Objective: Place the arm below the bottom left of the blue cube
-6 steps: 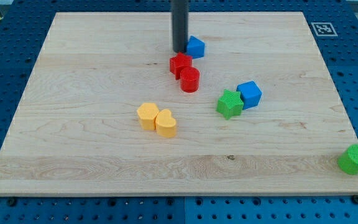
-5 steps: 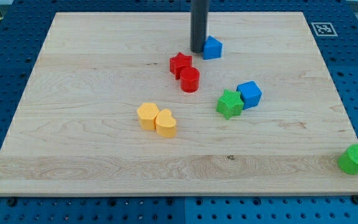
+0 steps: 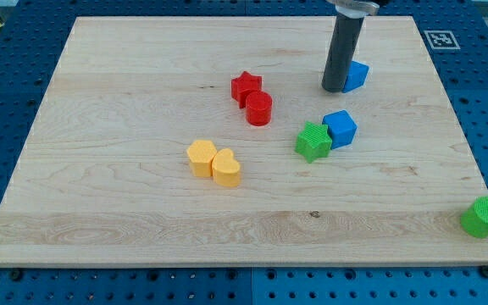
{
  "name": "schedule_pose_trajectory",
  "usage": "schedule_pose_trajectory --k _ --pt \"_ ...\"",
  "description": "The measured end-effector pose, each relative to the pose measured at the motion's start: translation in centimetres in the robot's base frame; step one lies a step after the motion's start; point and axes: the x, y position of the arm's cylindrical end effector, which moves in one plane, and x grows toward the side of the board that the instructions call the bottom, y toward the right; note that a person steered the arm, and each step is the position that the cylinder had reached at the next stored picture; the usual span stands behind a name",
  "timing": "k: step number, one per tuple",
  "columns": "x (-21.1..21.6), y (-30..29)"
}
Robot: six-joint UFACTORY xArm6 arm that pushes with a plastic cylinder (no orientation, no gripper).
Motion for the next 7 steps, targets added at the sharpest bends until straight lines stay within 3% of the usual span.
schedule_pose_trajectory --k 5,7 --pt "2.6 1.3" --pt "6.8 4.9"
